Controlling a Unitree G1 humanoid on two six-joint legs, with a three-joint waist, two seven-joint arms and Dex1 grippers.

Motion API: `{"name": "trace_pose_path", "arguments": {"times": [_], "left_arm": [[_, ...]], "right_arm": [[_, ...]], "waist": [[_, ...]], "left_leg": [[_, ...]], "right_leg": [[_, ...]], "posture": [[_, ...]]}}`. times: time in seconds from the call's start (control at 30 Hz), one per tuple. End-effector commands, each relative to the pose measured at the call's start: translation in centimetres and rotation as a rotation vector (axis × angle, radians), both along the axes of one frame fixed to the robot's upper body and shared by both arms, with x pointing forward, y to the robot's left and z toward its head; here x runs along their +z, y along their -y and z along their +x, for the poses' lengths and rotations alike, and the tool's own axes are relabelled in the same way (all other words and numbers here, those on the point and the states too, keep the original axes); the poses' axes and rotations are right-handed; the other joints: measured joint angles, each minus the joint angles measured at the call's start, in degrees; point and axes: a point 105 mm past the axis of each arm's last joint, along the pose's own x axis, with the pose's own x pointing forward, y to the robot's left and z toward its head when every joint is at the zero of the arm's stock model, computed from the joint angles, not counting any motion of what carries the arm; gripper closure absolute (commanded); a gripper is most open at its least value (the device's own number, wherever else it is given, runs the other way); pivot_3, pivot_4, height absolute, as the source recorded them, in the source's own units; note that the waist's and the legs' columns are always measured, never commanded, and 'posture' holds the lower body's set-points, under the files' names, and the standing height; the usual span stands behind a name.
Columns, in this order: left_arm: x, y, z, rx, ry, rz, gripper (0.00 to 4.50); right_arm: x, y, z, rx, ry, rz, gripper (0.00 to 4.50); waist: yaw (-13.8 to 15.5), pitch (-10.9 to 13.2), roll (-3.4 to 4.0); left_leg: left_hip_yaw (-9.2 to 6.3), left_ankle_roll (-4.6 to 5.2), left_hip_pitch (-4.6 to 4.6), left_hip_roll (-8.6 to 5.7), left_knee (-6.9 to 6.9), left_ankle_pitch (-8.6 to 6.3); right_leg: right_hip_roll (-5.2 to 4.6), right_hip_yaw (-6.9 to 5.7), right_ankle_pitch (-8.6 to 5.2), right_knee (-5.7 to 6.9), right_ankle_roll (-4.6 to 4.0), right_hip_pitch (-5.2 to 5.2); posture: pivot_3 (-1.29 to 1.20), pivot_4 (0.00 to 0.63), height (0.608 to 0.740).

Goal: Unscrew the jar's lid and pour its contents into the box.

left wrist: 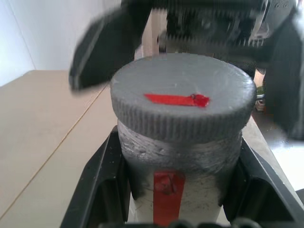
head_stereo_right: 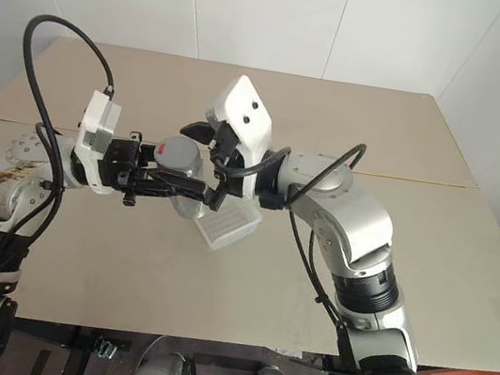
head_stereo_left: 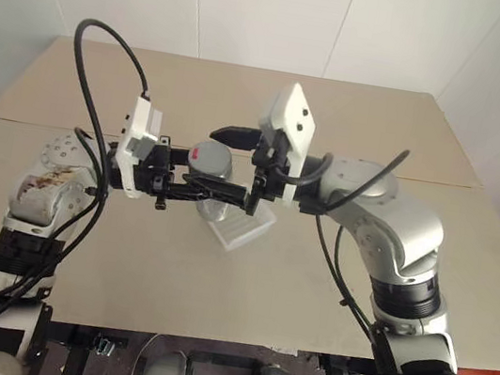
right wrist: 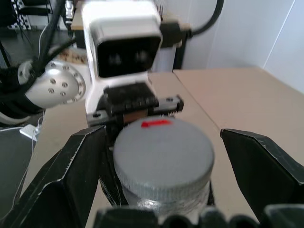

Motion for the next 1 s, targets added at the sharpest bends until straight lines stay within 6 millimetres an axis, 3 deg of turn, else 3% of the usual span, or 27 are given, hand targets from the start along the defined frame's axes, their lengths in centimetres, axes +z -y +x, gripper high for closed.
{"name": "trace_pose_path", "arguments": {"times": [0.03,0.13,0.27,0.47,0.6,0.73,0.77,0.87,1.0], "left_arm": [[1.0,0.1,-0.2,-0.017,0.045,-0.003,2.47],[0.9,0.0,-0.4,-0.019,0.048,0.001,2.47],[0.6,-0.2,-0.7,-0.044,0.033,0.01,2.47],[0.6,0.0,-2.0,-0.211,-0.005,0.056,2.47],[0.9,0.5,-2.7,-0.313,-0.02,0.081,2.47],[1.1,0.9,-3.2,-0.359,-0.006,0.099,2.47],[1.2,0.9,-3.1,-0.351,-0.004,0.093,2.47],[1.2,0.6,-2.8,-0.318,-0.003,0.083,2.47],[1.0,-0.4,-2.0,-0.236,-0.006,0.065,2.47]], "right_arm": [[1.6,-0.4,-0.2,0.006,0.052,0.024,0.99],[2.2,-0.3,0.0,0.015,0.047,0.053,1.7],[3.3,-0.1,-0.4,0.085,0.058,0.109,1.7],[2.6,1.3,-3.5,0.624,0.077,0.045,1.7],[2.3,1.5,-3.6,0.85,0.072,-0.011,1.7],[1.7,-0.1,-1.7,0.799,0.093,-0.059,1.7],[1.7,-0.4,-1.1,0.758,0.084,-0.054,0.97],[2.0,0.1,-0.1,0.662,0.086,-0.015,0.15],[2.8,2.2,0.0,0.488,0.122,0.056,0.07]], "waist": [[0.0,0.0,0.0],[0.0,0.0,0.0],[0.0,0.0,0.0],[0.1,0.0,0.0],[-0.1,0.0,0.01],[-1.0,0.0,0.02],[-1.0,0.0,0.03],[-0.9,0.0,0.03],[0.3,0.0,0.03]], "left_leg": [[0.0,0.0,0.0,0.0,0.0,0.0],[0.0,0.0,0.0,0.0,0.0,0.0],[0.0,0.0,0.0,0.01,-0.01,0.0],[0.01,0.01,-0.03,-0.02,0.0,0.0],[0.01,0.02,0.01,0.0,0.0,-0.01],[0.02,0.01,0.08,0.06,-0.05,0.0],[0.01,-0.01,0.08,0.06,-0.06,0.0],[0.0,-0.04,-0.05,0.08,-0.06,0.03],[-0.03,-0.04,-0.17,0.06,-0.04,0.02]], "right_leg": [[0.0,0.0,0.0,0.0,0.0,0.0],[0.0,0.0,0.0,-0.01,0.0,0.0],[0.0,0.0,0.0,-0.01,0.0,-0.01],[0.0,-0.02,0.0,-0.1,0.0,0.02],[0.03,-0.03,0.0,-0.08,0.01,0.06],[0.12,0.06,-0.01,0.02,0.01,0.02],[0.13,0.06,-0.01,0.05,0.01,0.0],[0.13,0.04,0.0,0.13,0.01,-0.08],[0.09,0.0,-0.01,0.06,0.01,-0.12]], "posture": [[0.0,0.15,0.74],[0.0,0.15,0.74],[0.0,0.15,0.74],[0.0,0.15,0.74],[0.0,0.15,0.74],[0.0,0.15,0.74],[0.0,0.15,0.74],[0.0,0.15,0.74],[0.0,0.15,0.74]]}}
